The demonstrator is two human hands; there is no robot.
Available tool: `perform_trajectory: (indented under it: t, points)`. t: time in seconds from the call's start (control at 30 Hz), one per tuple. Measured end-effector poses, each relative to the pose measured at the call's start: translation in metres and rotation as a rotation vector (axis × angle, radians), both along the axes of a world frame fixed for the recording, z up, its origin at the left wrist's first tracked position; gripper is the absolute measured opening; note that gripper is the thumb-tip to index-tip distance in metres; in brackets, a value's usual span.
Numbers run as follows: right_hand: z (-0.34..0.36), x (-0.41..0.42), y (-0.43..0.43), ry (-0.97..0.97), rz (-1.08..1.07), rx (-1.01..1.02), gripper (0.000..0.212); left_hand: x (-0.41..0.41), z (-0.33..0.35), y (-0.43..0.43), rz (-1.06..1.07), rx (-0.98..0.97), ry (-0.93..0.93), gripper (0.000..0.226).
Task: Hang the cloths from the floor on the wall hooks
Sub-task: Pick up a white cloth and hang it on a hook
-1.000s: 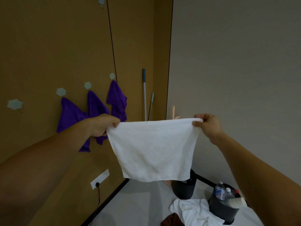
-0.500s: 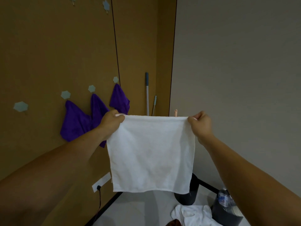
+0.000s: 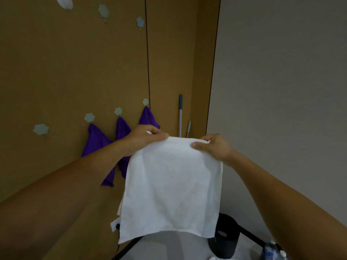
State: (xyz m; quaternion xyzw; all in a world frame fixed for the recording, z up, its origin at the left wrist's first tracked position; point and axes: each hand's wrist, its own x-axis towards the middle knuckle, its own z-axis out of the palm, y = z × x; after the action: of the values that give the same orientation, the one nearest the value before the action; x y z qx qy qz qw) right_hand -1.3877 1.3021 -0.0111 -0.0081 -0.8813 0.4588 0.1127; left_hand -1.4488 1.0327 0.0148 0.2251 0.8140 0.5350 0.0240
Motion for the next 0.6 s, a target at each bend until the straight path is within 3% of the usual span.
perform_trajectory:
  t: [0.07,0.17,0.33,0.47,0.6]
  points:
    - [0.004,-0.012,-0.006,0.049,-0.014,-0.046,0.034,-0.006,0.004,-0.006,-0.084,-0.105,-0.006,0.034]
    - [0.012,-0.034,-0.021,0.100,0.009,-0.072,0.036,-0.026,0.009,-0.011,-0.003,-0.151,0.056,0.023]
    - [0.032,-0.092,-0.053,0.243,0.028,-0.007,0.028,-0.077,0.026,-0.016,0.113,-0.042,0.113,0.030]
    - [0.057,-0.144,-0.066,0.254,0.031,-0.007,0.007,-0.129,0.049,-0.025,0.188,-0.140,0.312,0.031]
    - [0.092,-0.185,-0.088,0.298,0.099,-0.082,0.023,-0.176,0.076,-0.033,0.259,-0.192,0.464,0.032]
